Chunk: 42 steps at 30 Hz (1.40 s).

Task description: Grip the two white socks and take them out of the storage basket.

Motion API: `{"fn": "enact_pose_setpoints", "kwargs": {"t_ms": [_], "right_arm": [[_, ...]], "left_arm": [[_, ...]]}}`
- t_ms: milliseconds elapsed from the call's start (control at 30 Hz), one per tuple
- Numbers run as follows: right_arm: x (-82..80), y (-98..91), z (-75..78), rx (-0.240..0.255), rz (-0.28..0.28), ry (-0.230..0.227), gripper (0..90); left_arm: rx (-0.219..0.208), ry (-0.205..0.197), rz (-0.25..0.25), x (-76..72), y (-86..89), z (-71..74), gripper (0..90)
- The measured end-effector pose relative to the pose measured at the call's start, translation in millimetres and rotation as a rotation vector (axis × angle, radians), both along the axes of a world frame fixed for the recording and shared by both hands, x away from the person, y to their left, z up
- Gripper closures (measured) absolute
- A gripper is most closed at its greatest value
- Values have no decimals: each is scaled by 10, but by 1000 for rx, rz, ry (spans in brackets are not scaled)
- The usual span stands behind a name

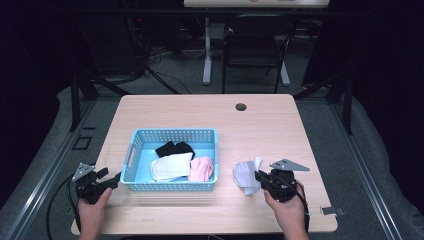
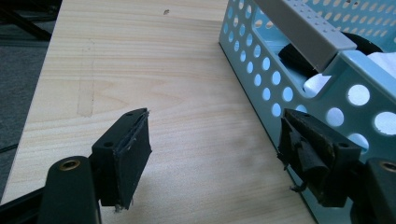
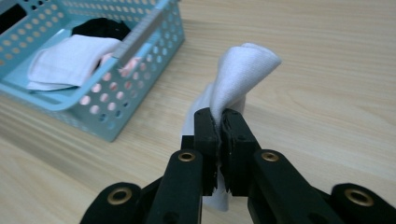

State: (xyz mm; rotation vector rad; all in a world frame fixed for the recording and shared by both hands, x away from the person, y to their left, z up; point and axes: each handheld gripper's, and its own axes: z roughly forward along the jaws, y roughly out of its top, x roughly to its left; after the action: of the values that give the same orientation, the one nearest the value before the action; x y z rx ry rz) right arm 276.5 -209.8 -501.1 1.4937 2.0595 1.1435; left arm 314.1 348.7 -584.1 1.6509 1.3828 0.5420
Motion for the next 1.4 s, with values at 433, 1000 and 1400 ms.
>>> {"fn": "enact_pose_setpoints", "kwargs": {"t_ms": [433, 1000, 1400], "right_arm": [[120, -179, -244, -33, -100, 11, 841], [98, -268, -341, -67, -196, -46, 482], [84, -192, -346, -47, -174, -44, 458]], "left_arm": [[0, -1, 0, 1, -1, 1, 250], [-4, -2, 1, -1, 3, 3, 250], [-9, -10, 5, -2, 8, -1, 250]]}}
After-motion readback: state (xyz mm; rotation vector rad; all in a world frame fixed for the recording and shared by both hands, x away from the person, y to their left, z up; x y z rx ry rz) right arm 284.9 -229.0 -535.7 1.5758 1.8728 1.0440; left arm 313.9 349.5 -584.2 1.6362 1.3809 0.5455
